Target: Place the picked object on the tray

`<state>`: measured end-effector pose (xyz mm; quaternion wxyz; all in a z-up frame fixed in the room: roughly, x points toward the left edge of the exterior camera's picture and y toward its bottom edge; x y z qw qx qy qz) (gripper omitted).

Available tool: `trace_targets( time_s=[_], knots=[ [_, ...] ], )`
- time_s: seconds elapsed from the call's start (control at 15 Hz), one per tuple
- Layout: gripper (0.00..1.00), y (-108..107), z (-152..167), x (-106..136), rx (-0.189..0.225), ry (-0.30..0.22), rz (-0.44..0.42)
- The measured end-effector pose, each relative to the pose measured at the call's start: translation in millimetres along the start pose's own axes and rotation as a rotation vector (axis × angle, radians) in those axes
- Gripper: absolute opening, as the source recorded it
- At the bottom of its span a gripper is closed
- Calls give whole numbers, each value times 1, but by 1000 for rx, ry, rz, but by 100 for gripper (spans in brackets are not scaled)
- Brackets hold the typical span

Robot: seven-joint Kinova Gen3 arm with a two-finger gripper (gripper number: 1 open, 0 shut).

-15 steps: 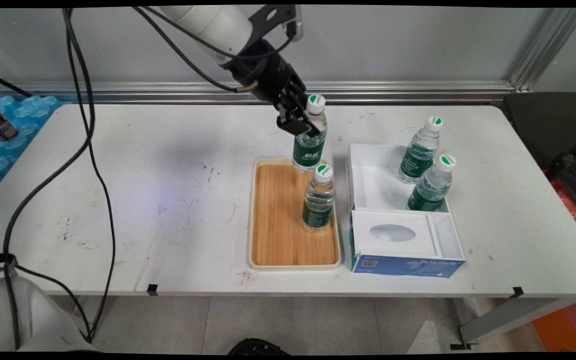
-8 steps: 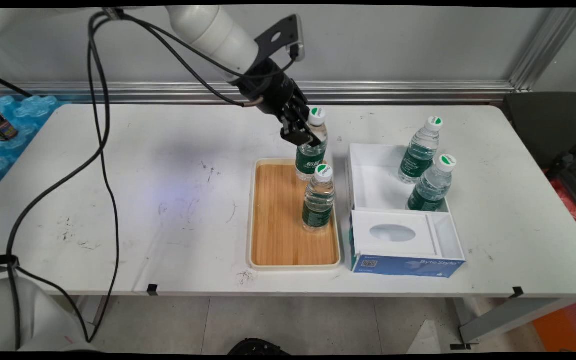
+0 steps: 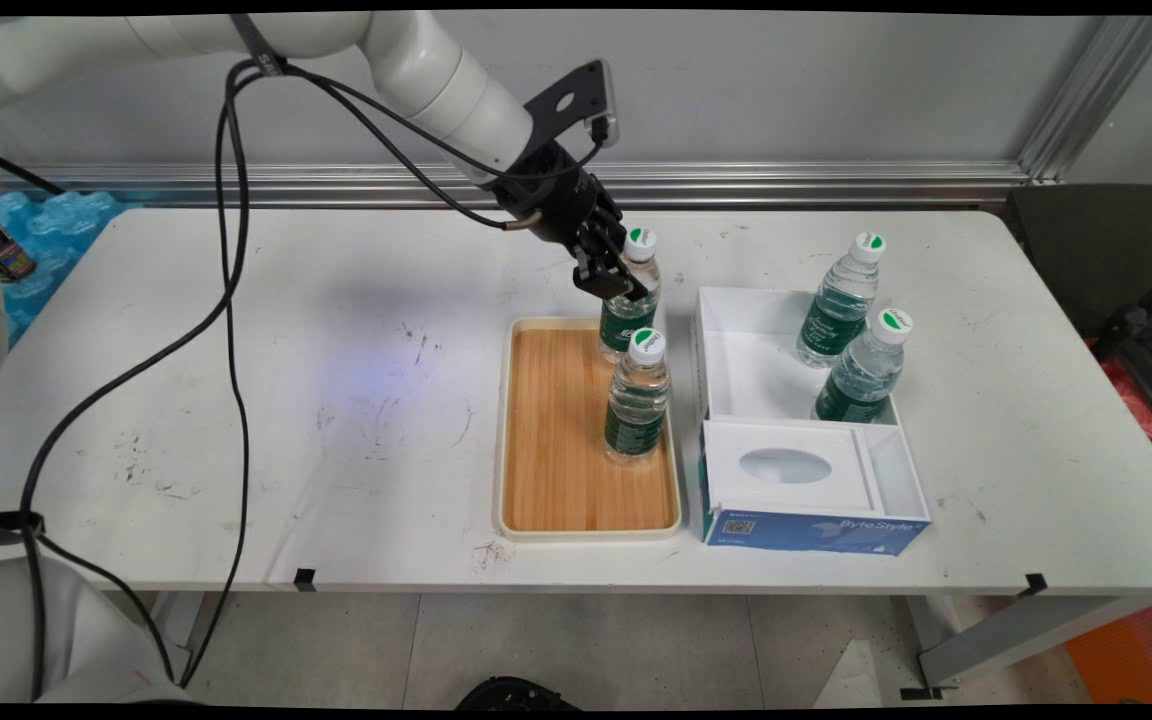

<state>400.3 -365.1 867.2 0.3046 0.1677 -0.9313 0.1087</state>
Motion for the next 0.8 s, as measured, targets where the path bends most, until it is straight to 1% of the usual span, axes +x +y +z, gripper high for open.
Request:
trace_targets(
  time_s=[0.47, 0.53, 0.8],
  knots=[
    [0, -3, 14, -7, -9, 4, -7],
    [100, -4, 15, -7, -10, 4, -8],
    [100, -5, 17, -9, -8, 4, -8]
  ],
)
